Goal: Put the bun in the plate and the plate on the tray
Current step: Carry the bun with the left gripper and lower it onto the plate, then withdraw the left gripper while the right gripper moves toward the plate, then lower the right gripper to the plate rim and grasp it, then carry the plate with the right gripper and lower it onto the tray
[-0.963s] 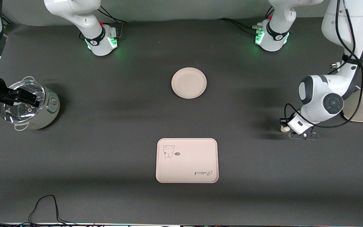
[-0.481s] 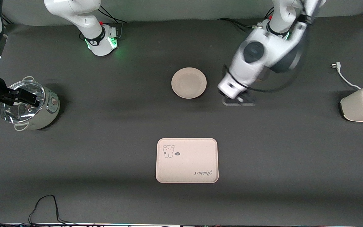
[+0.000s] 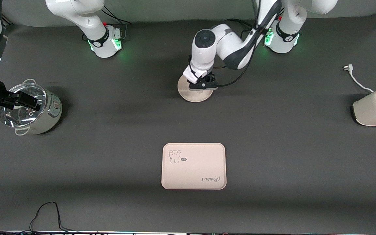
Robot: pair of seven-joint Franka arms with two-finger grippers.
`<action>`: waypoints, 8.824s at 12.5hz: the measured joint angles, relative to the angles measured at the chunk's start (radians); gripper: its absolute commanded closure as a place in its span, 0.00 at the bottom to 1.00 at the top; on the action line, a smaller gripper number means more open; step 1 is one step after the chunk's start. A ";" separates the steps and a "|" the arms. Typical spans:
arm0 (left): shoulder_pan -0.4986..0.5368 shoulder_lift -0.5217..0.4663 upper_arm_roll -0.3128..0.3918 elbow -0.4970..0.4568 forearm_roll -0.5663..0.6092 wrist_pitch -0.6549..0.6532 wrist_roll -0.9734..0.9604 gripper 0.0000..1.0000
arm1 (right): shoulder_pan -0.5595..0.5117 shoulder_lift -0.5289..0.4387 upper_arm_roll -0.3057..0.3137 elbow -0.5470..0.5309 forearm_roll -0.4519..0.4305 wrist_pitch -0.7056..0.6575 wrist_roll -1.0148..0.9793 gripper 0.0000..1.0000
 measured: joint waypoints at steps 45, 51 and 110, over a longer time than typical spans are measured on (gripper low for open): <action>0.877 -0.188 0.056 0.525 0.030 -0.840 0.952 0.00 | 0.908 -0.148 0.008 -0.510 0.104 0.453 0.882 0.00; 0.787 -0.221 0.116 0.487 0.054 -0.754 0.962 0.00 | 0.918 -0.052 0.010 -0.854 0.335 0.991 0.686 0.00; 0.839 -0.261 0.132 0.510 0.017 -0.820 1.028 0.00 | 0.465 1.000 -0.020 0.532 0.536 0.683 0.301 0.97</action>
